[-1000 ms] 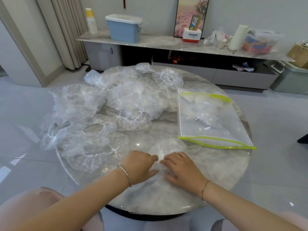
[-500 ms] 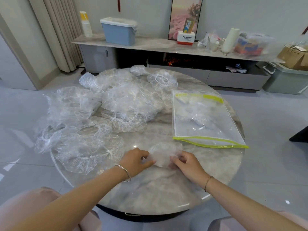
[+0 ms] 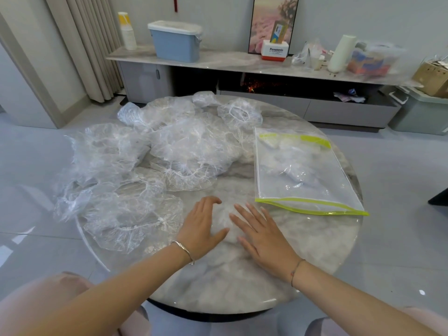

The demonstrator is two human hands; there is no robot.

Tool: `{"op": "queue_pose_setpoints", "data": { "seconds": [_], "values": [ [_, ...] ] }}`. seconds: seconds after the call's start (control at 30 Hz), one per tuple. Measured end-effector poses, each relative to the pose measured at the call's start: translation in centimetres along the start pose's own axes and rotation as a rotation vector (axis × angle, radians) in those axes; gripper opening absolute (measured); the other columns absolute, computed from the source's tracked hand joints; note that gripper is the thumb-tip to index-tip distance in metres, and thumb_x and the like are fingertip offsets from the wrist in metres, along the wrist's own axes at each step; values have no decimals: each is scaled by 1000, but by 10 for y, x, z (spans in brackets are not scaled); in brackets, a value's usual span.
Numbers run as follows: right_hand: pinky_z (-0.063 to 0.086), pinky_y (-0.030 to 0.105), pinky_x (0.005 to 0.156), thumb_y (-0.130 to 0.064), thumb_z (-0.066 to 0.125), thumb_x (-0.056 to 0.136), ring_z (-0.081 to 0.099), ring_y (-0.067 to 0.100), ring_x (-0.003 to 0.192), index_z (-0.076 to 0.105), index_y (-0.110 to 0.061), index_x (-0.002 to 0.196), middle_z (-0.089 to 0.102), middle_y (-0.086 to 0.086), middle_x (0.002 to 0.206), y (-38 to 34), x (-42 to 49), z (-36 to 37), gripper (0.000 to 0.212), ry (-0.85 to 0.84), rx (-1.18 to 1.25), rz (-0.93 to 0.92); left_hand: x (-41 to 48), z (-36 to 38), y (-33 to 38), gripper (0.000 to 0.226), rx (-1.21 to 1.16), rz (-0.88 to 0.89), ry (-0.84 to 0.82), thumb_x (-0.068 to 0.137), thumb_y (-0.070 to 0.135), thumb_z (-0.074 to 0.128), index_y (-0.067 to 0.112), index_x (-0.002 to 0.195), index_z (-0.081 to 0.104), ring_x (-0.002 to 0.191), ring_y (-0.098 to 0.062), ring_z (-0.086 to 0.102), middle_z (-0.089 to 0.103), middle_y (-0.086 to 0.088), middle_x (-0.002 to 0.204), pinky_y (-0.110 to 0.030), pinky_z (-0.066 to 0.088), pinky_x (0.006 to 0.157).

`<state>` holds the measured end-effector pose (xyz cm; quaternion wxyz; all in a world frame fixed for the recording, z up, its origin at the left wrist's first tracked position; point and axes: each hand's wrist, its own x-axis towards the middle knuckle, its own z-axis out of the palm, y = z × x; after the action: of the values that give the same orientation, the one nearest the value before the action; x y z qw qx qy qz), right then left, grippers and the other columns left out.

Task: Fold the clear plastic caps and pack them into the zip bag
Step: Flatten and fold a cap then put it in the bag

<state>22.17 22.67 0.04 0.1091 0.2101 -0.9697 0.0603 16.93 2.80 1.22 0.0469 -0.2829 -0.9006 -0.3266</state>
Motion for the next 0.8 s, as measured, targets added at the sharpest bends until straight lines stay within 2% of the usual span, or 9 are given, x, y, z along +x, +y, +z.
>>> {"op": "queue_pose_setpoints", "data": {
  "seconds": [0.07,0.17,0.27,0.37,0.43,0.53,0.6,0.7,0.8],
  "values": [
    [9,40,112,-50,9,100,13,18,144,37,-23,145,26,-1,155,2,-2,6,59,-118,10,100,-2,0,2,63,113,165,-75,86,53,45,17,136,37,130,-14,34,33,2,146,-25,24,108],
    [-10,33,116,-66,-11,86,-10,9,145,13,-29,151,-3,-13,157,13,-3,13,79,-233,89,145,-6,8,-3,65,292,328,-229,94,57,26,19,147,24,143,-15,12,17,0,156,-31,5,116],
    [-15,29,115,-71,-22,75,-17,4,143,2,-30,151,-12,-18,154,16,-1,13,89,-300,104,145,-10,12,-6,83,368,279,-359,83,66,-3,19,151,9,142,-11,-9,2,3,158,-27,-13,115],
    [-14,28,115,-71,-16,80,-10,7,145,12,-27,151,-4,-16,155,14,1,12,88,-230,132,141,-13,13,-7,92,384,198,-498,70,67,-11,22,150,-2,142,-8,-15,-9,7,157,-23,-17,110],
    [-4,32,117,-63,7,94,3,14,147,27,-22,149,12,-9,157,12,2,7,72,-101,134,113,-14,14,-7,93,382,193,-510,70,68,-12,22,150,-3,144,-11,-10,-9,6,157,-24,-13,112],
    [20,34,112,-43,41,94,36,19,133,52,-16,134,48,1,142,5,3,2,49,72,40,-26,-12,14,-9,75,416,212,-402,90,60,10,14,147,28,140,-17,27,24,-1,154,-29,18,114],
    [31,29,99,-40,50,87,51,18,108,62,-16,120,61,0,115,-1,2,2,43,106,17,-101,-9,17,-9,53,413,252,-317,82,47,41,15,119,61,103,-15,62,62,0,120,-25,50,88],
    [33,26,88,-44,54,80,57,15,89,63,-17,112,62,-6,98,-5,-1,4,43,48,28,-59,-5,18,-7,41,448,299,-236,46,37,80,25,83,66,62,-7,58,60,11,77,-18,48,53],
    [33,25,85,-44,55,77,59,11,82,62,-19,101,63,-9,93,-3,-3,4,35,37,51,-17,-4,11,1,44,433,276,-206,34,36,86,29,71,64,57,-6,54,56,12,68,-16,41,50]
  ]
}}
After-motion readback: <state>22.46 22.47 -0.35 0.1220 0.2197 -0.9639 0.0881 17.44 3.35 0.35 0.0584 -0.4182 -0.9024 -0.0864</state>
